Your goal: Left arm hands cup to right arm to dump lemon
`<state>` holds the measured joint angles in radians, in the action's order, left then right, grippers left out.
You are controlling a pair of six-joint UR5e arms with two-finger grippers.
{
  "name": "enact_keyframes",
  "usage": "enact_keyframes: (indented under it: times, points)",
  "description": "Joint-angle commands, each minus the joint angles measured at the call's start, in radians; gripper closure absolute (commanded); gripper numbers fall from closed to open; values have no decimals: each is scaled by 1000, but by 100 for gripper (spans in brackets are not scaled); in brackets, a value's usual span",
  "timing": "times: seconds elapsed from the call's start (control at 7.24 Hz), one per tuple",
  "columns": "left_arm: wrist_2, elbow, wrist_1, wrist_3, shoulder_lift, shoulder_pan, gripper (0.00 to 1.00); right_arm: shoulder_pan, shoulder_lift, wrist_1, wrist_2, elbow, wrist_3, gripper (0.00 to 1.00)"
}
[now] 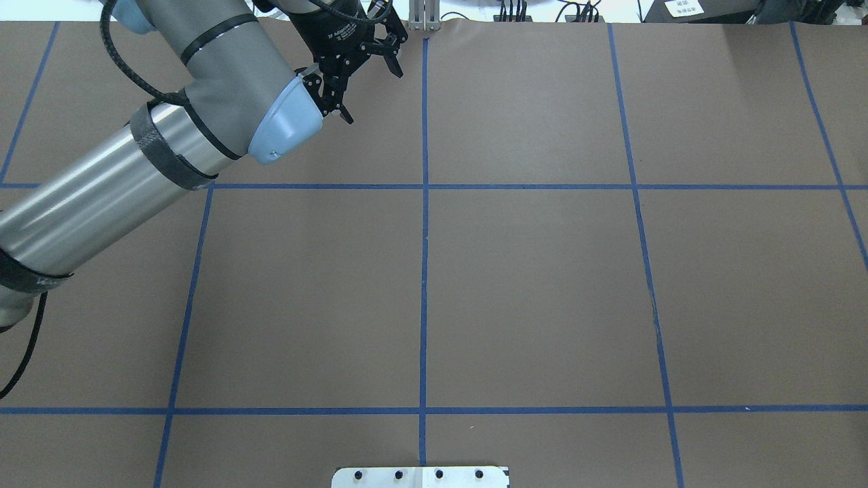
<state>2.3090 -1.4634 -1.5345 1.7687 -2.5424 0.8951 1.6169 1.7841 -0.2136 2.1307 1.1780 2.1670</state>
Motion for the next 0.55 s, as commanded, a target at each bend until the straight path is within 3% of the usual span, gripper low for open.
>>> enact_keyframes:
  times: [0.0, 0.41]
  points:
    - [0, 0, 5, 0, -10, 8, 0, 29, -20, -1, 0, -8, 159, 98]
    - [-3, -2, 5, -2, -19, 25, 0, 83, -25, -3, 5, -14, 385, 97]
